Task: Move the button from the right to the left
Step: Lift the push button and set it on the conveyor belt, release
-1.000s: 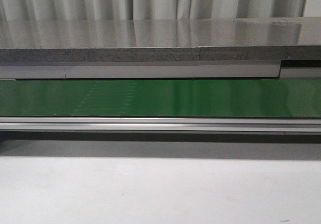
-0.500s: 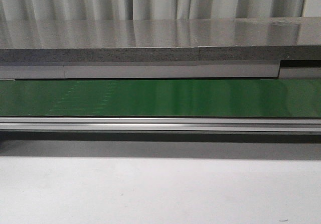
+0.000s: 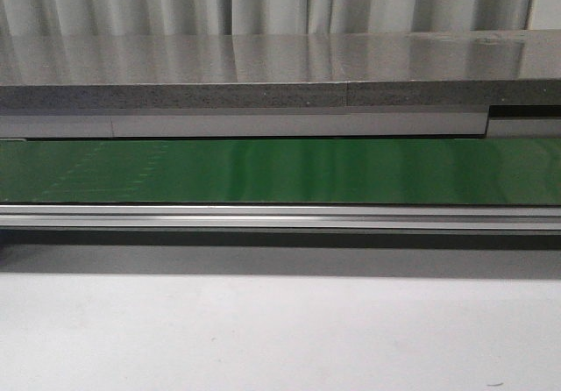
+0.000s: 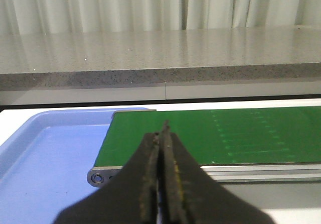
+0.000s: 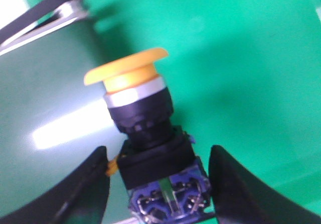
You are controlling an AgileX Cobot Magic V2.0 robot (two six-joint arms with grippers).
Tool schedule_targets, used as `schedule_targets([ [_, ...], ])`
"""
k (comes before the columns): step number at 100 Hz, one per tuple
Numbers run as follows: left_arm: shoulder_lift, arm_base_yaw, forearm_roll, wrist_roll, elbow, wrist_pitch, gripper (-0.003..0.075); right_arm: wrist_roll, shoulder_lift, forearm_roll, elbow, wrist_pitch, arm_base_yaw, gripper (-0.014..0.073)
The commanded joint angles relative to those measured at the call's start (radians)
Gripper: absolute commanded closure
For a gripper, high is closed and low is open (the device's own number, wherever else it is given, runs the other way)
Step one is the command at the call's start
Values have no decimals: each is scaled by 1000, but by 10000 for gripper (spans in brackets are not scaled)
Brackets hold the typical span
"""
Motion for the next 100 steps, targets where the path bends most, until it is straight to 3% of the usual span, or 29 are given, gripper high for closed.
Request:
schedule_targets([
  [1, -32, -5, -4, -9, 46, -76, 741, 4, -69, 39, 25, -23, 47, 349],
  [33, -32, -5, -4, -9, 46, -76, 741, 42, -47, 64, 102, -120, 167, 326],
  [50, -32, -5, -4, -9, 46, -76, 741, 42, -47, 65, 102, -122, 184, 55],
  [57, -32, -5, -4, -9, 46, -76, 741, 26, -53, 65, 101, -122, 200, -6],
  [82, -32, -5, -4, -9, 46, -76, 741, 26, -111, 61, 101, -107, 271, -8],
  [100, -32, -5, -4, -9, 46, -76, 741, 6, -202, -15, 102, -94, 342, 15],
])
